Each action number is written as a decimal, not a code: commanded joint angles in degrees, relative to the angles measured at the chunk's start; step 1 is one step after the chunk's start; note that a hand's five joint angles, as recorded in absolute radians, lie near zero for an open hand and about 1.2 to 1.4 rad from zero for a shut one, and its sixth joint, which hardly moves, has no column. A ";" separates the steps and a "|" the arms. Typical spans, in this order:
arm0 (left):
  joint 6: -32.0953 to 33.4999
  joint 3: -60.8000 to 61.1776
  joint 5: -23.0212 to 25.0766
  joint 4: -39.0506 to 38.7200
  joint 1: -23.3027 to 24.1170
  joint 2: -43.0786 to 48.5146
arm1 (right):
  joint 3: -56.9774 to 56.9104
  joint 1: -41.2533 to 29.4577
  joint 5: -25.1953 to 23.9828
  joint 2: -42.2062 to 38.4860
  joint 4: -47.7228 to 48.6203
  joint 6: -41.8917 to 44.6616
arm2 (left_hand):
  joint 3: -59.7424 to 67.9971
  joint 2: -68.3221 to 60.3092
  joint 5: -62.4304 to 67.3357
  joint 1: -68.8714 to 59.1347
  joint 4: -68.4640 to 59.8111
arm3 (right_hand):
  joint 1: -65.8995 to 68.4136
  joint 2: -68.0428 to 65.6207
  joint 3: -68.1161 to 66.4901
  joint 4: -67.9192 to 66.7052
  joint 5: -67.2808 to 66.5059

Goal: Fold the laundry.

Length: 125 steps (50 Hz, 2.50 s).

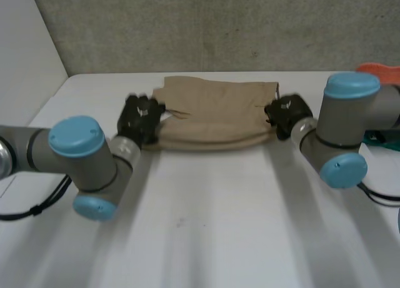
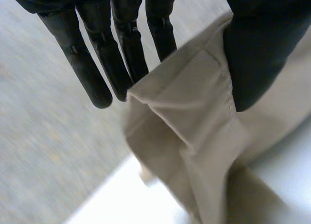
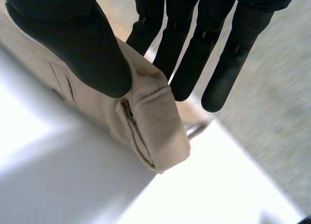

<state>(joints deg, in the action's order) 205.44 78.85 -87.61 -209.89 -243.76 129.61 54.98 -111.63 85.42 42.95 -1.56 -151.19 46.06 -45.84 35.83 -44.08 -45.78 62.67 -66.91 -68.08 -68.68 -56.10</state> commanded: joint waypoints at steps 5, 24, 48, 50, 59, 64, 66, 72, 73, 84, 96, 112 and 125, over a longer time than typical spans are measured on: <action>8.40 8.86 -0.55 5.72 0.04 -3.74 | 13.04 0.62 -0.78 4.67 -1.34 3.26 | -4.40 4.17 -4.17 2.42 4.12 | 17.33 -13.09 -11.92 -11.32 -13.90; 8.84 21.96 0.07 19.85 -0.14 -19.82 | 25.35 0.71 -1.58 19.70 -16.00 16.44 | 33.94 -34.16 34.17 -35.92 -34.22 | 17.33 -13.09 -11.92 -11.32 -13.90; 15.61 6.36 2.53 35.64 4.69 -18.19 | 38.20 6.95 -5.97 33.08 -20.96 23.15 | 33.94 -34.16 34.17 -35.92 -34.22 | 17.33 -13.09 -11.92 -11.32 -13.90; 15.69 2.21 2.53 31.58 4.87 -15.19 | 35.91 6.86 -5.62 30.80 -17.70 20.33 | 33.94 -34.16 34.17 -35.92 -34.22 | 17.33 -13.09 -11.92 -11.32 -13.90; 15.69 -16.95 2.35 4.36 5.57 3.43 | 24.83 6.68 1.93 18.58 5.93 15.66 | 33.94 -34.16 34.17 -35.92 -34.22 | 17.33 -13.09 -11.92 -11.32 -13.90; 15.78 -26.89 1.82 -3.42 5.57 13.99 | 18.07 6.77 3.87 9.44 16.40 16.19 | 33.94 -34.16 34.17 -35.92 -34.22 | 17.33 -13.09 -11.92 -11.32 -13.90; 15.87 -30.50 1.39 -3.24 5.66 17.16 | 15.17 6.60 3.70 5.40 19.74 16.63 | 33.94 -34.16 34.17 -35.92 -34.22 | 17.33 -13.09 -11.92 -11.32 -13.90; 14.03 -33.85 2.18 -2.71 6.98 21.48 | 8.31 5.19 3.69 -1.47 21.34 16.28 | -25.70 25.48 -25.47 23.72 25.42 | -52.67 56.91 58.08 58.68 56.10; 13.50 -33.68 2.09 -2.71 7.68 21.39 | 7.87 4.93 3.70 -1.56 21.51 15.49 | -27.09 26.86 -26.86 25.11 26.81 | -52.67 56.91 58.08 58.68 56.10; 7.96 -19.89 0.59 -2.80 9.88 8.65 | 20.77 5.45 3.96 16.35 15.73 2.23 | -36.06 35.84 -35.83 34.08 35.78 | -52.67 56.91 58.08 58.68 56.10; 3.04 -3.98 0.33 -2.63 9.88 -1.02 | 36.85 12.13 -3.15 22.44 -1.79 -8.51 | -36.06 35.84 -35.83 34.08 35.78 | -52.67 56.91 58.08 58.68 56.10; 0.85 0.33 0.24 -1.92 10.06 -5.15 | 43.54 19.24 -0.52 22.33 13.25 8.69 | -36.06 35.84 -35.83 34.08 35.78 | 17.33 -13.09 -11.92 -11.32 -13.90; -7.33 5.96 0.24 -2.01 9.62 -15.00 | 39.42 9.78 -3.76 28.59 18.78 29.90 | -36.06 35.84 -35.83 34.08 35.78 | 17.33 -13.09 -11.92 -11.32 -13.90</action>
<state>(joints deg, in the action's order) 200.80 83.13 -87.21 -211.89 -233.84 117.30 98.90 -90.25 84.92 71.96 13.82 -123.89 11.98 -11.73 2.55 -10.96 -11.55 62.16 -66.13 -66.85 -68.51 -55.71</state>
